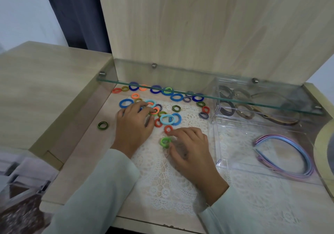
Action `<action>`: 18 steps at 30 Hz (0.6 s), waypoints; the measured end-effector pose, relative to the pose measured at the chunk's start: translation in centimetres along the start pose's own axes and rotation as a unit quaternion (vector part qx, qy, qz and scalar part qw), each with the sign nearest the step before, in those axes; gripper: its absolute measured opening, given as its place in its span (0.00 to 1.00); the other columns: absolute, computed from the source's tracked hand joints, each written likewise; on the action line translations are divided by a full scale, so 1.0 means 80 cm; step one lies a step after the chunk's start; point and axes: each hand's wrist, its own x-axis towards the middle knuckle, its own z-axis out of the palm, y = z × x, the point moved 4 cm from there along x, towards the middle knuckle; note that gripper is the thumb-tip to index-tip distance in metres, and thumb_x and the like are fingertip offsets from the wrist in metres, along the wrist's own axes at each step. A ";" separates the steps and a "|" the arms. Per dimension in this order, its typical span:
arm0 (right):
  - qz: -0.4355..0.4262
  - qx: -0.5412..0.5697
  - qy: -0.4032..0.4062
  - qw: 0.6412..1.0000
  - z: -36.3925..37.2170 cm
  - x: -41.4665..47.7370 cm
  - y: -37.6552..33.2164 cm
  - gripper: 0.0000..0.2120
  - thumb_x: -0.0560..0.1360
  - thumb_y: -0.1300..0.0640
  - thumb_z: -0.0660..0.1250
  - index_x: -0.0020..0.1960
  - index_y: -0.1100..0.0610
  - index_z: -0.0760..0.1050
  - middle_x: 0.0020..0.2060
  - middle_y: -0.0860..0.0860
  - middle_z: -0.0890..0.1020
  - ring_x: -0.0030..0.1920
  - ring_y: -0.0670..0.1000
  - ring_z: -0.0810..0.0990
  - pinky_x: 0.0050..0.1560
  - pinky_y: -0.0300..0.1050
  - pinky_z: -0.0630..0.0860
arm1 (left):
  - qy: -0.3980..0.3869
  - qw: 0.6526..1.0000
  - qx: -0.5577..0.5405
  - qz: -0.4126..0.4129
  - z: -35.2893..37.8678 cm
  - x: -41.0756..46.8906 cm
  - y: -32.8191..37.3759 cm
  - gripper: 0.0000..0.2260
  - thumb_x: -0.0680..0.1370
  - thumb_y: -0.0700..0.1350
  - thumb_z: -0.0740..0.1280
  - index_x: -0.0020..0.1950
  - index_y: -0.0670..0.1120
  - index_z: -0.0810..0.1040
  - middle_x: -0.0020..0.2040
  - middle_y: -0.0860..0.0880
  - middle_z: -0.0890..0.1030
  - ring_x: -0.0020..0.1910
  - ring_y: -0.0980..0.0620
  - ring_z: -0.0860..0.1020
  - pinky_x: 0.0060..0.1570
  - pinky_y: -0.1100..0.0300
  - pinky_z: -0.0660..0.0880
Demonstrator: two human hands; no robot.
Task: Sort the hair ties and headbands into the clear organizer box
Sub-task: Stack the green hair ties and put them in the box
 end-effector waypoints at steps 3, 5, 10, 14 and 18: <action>0.014 0.009 0.005 1.000 -0.002 0.000 0.002 0.13 0.75 0.48 0.62 0.58 0.47 0.77 0.53 0.38 0.77 0.57 0.42 0.69 0.57 0.40 0.64 | 0.002 1.000 0.005 0.006 -0.001 -0.001 0.000 0.09 0.75 0.49 0.66 0.51 0.50 0.83 0.55 0.52 0.81 0.54 0.49 0.79 0.50 0.50 0.71; 0.021 0.009 0.008 1.000 -0.002 0.001 0.003 0.13 0.75 0.47 0.61 0.57 0.46 0.77 0.53 0.37 0.77 0.58 0.42 0.69 0.58 0.38 0.63 | 0.009 1.000 -0.002 0.009 -0.002 -0.001 0.001 0.07 0.75 0.49 0.67 0.50 0.50 0.82 0.53 0.52 0.81 0.52 0.49 0.79 0.49 0.50 0.72; 0.045 0.022 0.015 0.999 -0.003 0.000 0.006 0.12 0.75 0.47 0.61 0.57 0.45 0.77 0.52 0.37 0.77 0.58 0.43 0.69 0.59 0.38 0.62 | 0.035 0.999 -0.011 -0.030 -0.010 0.000 -0.005 0.07 0.77 0.49 0.65 0.51 0.50 0.81 0.51 0.52 0.81 0.49 0.48 0.79 0.46 0.49 0.74; 0.063 0.028 0.025 0.997 -0.004 -0.001 0.008 0.13 0.75 0.46 0.60 0.57 0.47 0.77 0.52 0.39 0.77 0.58 0.45 0.69 0.59 0.43 0.65 | 0.045 0.991 0.046 -0.117 -0.015 -0.007 -0.010 0.06 0.75 0.47 0.68 0.51 0.50 0.80 0.51 0.49 0.80 0.49 0.45 0.78 0.49 0.50 0.69; 0.073 0.031 0.023 0.997 -0.004 0.001 0.009 0.14 0.75 0.46 0.60 0.57 0.48 0.76 0.53 0.39 0.77 0.58 0.45 0.69 0.58 0.42 0.65 | 0.051 0.997 -0.001 -0.060 -0.014 -0.002 -0.005 0.11 0.73 0.47 0.65 0.53 0.49 0.82 0.53 0.48 0.79 0.49 0.45 0.78 0.45 0.51 0.74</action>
